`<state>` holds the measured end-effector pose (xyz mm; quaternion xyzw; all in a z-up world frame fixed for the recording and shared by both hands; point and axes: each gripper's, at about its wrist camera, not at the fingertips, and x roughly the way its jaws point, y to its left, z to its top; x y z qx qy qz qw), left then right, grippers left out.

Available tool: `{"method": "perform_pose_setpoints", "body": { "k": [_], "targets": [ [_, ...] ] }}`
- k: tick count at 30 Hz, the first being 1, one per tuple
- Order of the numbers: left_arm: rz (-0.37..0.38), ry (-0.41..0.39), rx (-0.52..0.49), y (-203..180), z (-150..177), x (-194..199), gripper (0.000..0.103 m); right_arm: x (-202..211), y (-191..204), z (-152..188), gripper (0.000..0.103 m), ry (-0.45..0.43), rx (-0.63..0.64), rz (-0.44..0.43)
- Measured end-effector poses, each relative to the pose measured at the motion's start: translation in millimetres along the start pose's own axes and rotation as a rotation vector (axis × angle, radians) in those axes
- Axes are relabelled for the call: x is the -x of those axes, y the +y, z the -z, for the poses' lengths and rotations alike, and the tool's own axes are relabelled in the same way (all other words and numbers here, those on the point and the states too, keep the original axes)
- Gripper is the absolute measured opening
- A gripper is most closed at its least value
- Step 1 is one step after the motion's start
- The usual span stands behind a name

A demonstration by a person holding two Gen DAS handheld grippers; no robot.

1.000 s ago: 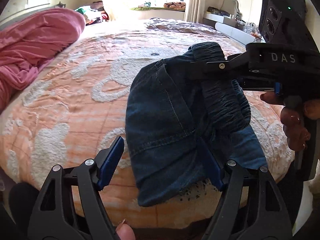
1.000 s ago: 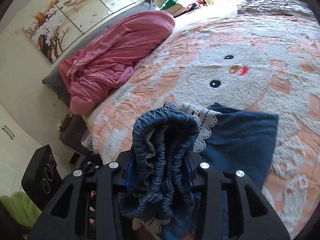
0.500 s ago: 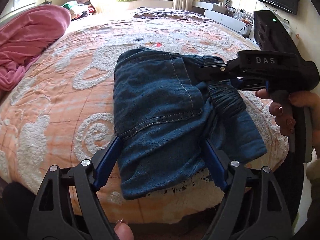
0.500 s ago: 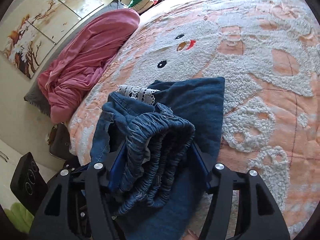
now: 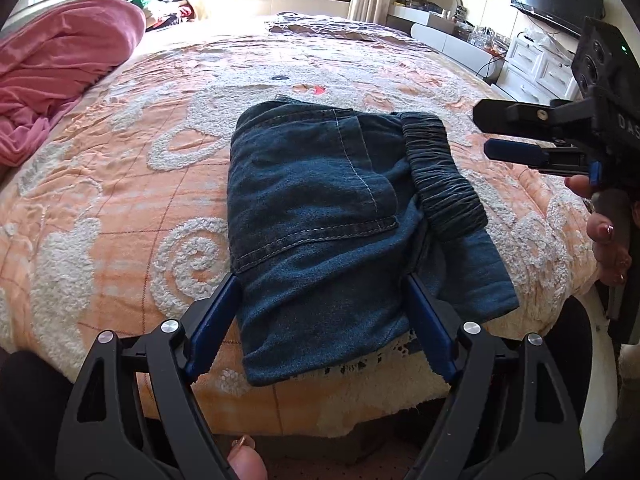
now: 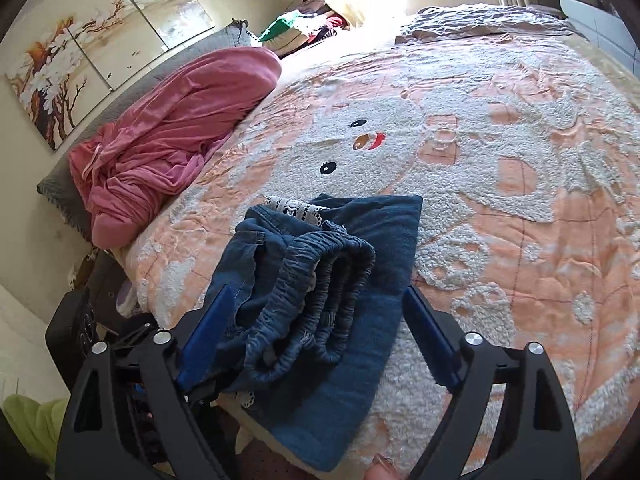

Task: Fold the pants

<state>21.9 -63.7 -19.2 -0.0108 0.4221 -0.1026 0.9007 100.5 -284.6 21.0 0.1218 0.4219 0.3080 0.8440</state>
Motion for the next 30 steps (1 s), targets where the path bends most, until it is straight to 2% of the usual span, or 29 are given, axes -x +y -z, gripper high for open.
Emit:
{"method": "perform_pose_setpoints", "body": {
  "k": [14,19,26,30],
  "targets": [
    [0.036,-0.057,0.015,6,-3,33,0.082,36,19,22,0.088,-0.089,0.046,0.080],
    [0.017,-0.096,0.062,28,-9,50,0.085,48,36,43,0.088,-0.131,0.130,0.134],
    [-0.027,-0.107,0.132,61,-19,55,0.088,42,74,77,0.087,-0.150,0.277,0.138],
    [-0.032,-0.095,0.156,72,-21,51,0.089,20,99,90,0.070,-0.101,0.400,0.097]
  ]
}}
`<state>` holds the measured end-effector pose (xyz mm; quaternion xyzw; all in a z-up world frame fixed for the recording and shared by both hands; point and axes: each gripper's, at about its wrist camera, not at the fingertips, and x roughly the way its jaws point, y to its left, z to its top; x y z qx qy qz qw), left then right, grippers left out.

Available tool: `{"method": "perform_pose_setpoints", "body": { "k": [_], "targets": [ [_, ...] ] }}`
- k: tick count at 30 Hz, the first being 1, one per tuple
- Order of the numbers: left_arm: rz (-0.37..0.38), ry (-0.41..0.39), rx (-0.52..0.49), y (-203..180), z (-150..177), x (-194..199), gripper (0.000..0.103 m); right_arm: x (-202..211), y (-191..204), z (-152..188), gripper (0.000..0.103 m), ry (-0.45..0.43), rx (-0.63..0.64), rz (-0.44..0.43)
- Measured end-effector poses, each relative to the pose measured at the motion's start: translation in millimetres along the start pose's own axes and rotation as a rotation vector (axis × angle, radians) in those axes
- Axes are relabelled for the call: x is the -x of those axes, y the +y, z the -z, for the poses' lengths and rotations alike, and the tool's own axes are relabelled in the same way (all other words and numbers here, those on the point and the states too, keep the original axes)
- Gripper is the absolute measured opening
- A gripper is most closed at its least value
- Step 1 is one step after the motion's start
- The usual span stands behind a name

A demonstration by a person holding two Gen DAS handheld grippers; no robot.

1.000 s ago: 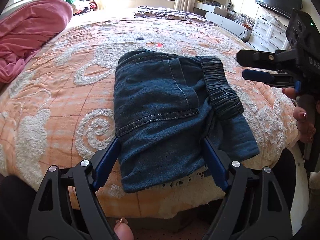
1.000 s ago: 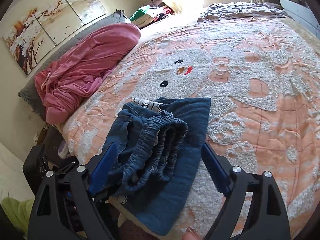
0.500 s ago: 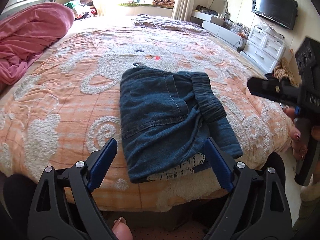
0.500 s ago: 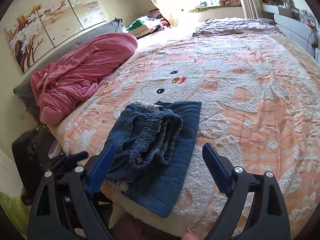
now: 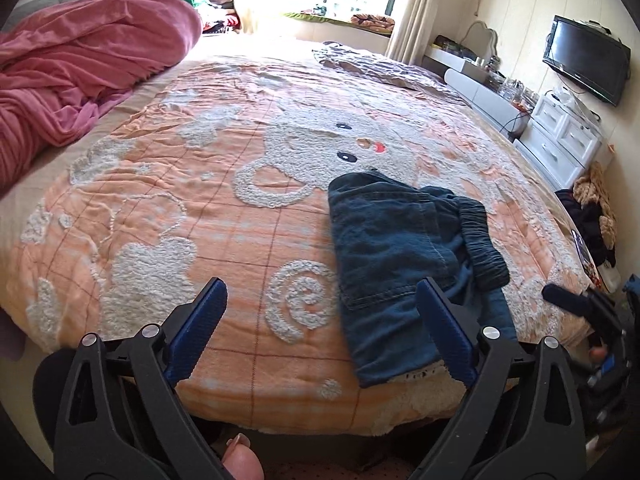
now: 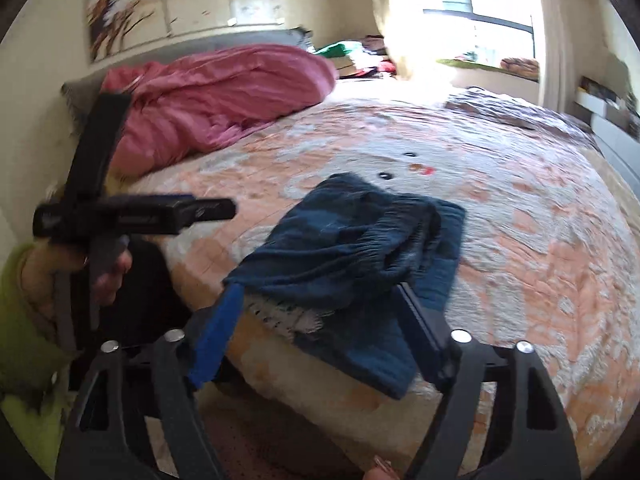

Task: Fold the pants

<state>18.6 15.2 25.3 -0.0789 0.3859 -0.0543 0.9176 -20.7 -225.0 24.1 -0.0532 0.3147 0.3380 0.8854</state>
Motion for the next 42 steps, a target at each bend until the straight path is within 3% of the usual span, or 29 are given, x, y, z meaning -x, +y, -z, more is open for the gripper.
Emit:
{"method": "perform_pose_setpoints", "body": {
  "k": [3,7,10,12,14,15,17,24,33,34,36,41,42],
  "targets": [
    [0.001,0.015,0.014,5,1,-5,0.089,-19,20,1,0.064,0.032,0.107,-0.013],
    [0.008,0.035,0.011,3,0,-13,0.089,-41,38,4,0.062,0.057,0.282,0.062],
    [0.037,0.050,-0.003,-5,-7,-24,0.089,-57,40,6,0.041,0.073,0.364,0.104],
    [0.058,0.075,-0.010,-12,-15,-36,0.089,-67,36,8,0.016,0.095,0.371,0.099],
    [0.087,0.101,-0.026,-20,-22,-51,0.086,-72,32,12,0.008,0.107,0.354,0.060],
    [0.090,0.113,-0.037,-24,-24,-57,0.077,-73,32,15,0.006,0.114,0.348,0.044],
    [0.087,0.148,-0.052,-31,-27,-72,0.067,-73,31,20,0.005,0.127,0.356,0.042],
    [0.079,0.189,-0.046,-38,-20,-105,0.067,-71,18,35,0.002,0.129,0.265,-0.009],
    [0.061,0.153,-0.078,-43,-21,-90,0.069,-34,-4,16,0.004,0.031,0.038,-0.094],
    [0.059,0.148,-0.084,-44,-21,-88,0.069,-29,-7,14,0.006,0.019,0.021,-0.094],
    [0.059,0.142,-0.092,-47,-19,-84,0.070,-16,-12,9,0.024,-0.010,-0.003,-0.071],
    [0.063,0.115,-0.114,-52,-19,-70,0.071,1,-22,3,0.032,-0.045,-0.052,-0.047],
    [0.066,0.109,-0.115,-53,-19,-67,0.071,6,-25,2,0.039,-0.055,-0.062,-0.041]
  ]
}}
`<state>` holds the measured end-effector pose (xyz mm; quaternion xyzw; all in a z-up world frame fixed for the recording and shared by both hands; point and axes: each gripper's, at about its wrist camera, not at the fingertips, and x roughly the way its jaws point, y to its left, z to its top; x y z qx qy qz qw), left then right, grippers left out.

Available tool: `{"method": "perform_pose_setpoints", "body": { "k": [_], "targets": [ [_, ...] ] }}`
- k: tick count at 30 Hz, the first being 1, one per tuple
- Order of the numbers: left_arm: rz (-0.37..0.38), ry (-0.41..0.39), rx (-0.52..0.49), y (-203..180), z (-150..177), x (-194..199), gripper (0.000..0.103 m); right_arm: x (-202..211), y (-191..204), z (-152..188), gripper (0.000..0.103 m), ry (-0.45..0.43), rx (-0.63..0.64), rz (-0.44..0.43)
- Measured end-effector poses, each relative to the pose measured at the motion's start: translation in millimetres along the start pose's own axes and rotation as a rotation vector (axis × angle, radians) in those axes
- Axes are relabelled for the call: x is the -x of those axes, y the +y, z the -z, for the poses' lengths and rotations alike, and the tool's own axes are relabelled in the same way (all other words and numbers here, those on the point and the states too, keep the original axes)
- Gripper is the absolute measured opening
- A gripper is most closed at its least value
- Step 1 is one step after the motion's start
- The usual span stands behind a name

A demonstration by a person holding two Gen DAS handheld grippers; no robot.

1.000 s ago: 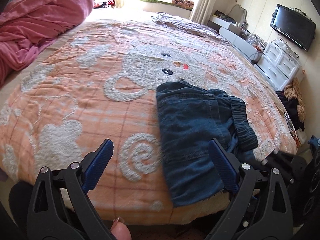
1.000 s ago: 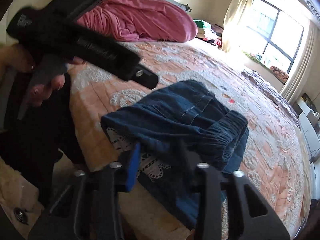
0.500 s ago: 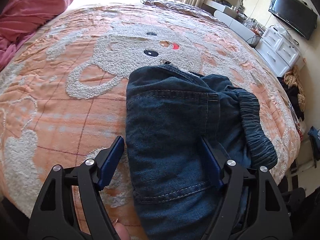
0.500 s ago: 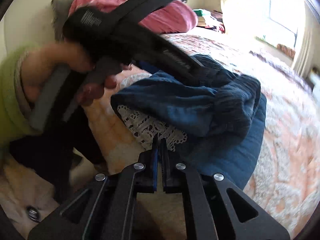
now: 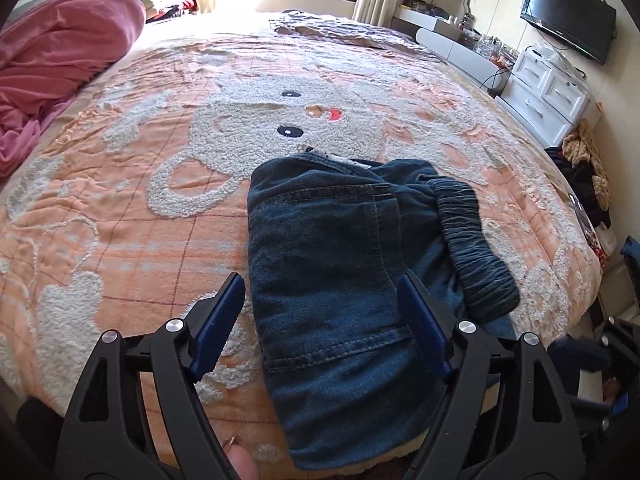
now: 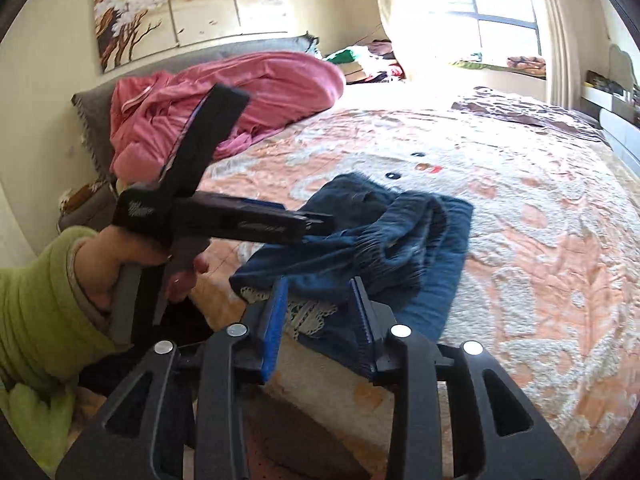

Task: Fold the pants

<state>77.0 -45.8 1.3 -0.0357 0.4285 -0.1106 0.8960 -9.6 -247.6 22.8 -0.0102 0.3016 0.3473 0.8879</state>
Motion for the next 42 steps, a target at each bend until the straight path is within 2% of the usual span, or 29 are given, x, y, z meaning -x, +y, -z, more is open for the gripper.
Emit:
{"method": "perform_pose_setpoints", "body": {
  "k": [2,8,17,20,32,42],
  "targets": [
    [0.001,-0.016,-0.007,-2,0,6,0.072,7,-10,-2,0.045,-0.013,-0.020,0.012],
    [0.005,-0.043,-0.033,-9,3,21,0.075,19,-19,-2,0.055,-0.049,-0.064,0.036],
    [0.027,-0.068,-0.062,-19,9,36,0.079,19,-29,-1,0.067,-0.054,-0.106,0.131],
    [0.023,-0.074,-0.074,-21,11,39,0.081,19,-34,-1,0.074,-0.050,-0.130,0.155],
    [-0.006,-0.066,-0.044,-3,12,29,0.085,3,-66,4,0.080,0.003,-0.249,0.242],
    [-0.020,-0.030,0.012,16,11,8,0.086,-25,-92,4,0.080,0.071,-0.327,0.241]
  ]
}}
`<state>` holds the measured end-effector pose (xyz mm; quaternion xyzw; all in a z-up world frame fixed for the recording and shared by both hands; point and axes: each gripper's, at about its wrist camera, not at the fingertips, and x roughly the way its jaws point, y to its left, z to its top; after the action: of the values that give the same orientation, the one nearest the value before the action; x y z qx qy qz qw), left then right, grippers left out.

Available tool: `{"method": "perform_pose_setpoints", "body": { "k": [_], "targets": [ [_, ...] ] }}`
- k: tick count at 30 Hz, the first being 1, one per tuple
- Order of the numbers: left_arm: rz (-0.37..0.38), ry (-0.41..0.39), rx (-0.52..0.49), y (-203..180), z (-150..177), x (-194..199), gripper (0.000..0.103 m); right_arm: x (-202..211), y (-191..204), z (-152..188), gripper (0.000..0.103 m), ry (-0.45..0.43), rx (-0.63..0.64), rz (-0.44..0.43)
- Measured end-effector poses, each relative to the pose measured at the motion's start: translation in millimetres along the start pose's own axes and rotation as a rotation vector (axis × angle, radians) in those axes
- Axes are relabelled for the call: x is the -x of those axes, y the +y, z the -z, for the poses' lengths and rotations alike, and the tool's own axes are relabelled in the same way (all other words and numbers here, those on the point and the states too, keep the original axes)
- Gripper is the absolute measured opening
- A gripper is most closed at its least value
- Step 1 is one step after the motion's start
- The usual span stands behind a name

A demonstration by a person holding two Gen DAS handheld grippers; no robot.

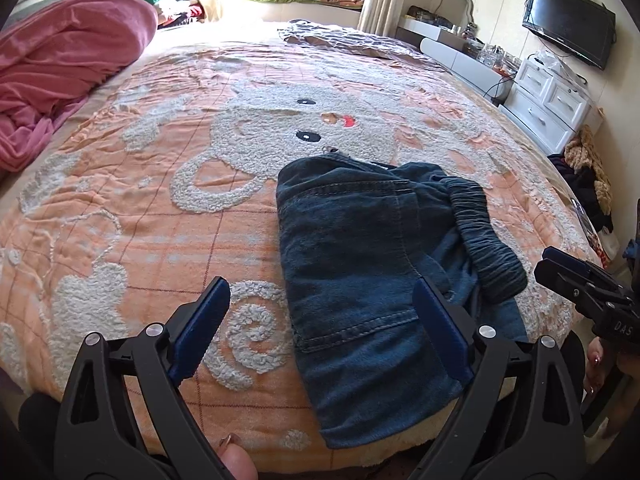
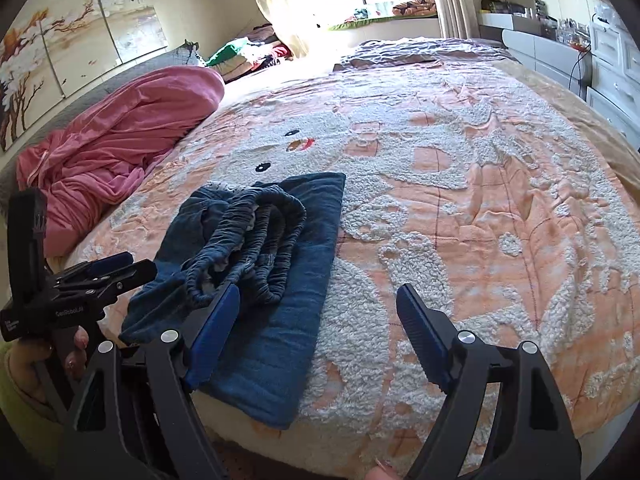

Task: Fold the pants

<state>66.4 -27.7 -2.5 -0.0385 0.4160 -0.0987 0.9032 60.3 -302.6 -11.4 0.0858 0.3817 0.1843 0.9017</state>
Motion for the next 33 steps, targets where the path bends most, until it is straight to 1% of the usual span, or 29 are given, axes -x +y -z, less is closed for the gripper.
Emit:
{"method": "perform_pose_setpoints", "body": {
  "k": [9,13,16,18,20,33],
  "targets": [
    [0.001,0.030,-0.002,0,1,-19,0.086,-33,-6,-14,0.079,0.065,-0.010,0.008],
    [0.000,0.031,-0.001,0,1,-22,0.088,-43,-9,-21,0.078,0.067,-0.037,-0.011],
    [0.003,0.036,0.003,1,1,-24,0.089,-51,-8,-25,0.071,0.075,-0.042,-0.033],
    [0.003,0.039,0.003,1,2,-26,0.089,-59,-6,-26,0.063,0.094,-0.036,-0.046],
    [0.003,0.039,0.002,1,2,-27,0.089,-64,-6,-25,0.060,0.107,-0.039,-0.056],
    [0.029,0.049,0.027,4,4,-37,0.089,-81,-17,-25,0.060,0.137,-0.095,-0.128]
  ]
}}
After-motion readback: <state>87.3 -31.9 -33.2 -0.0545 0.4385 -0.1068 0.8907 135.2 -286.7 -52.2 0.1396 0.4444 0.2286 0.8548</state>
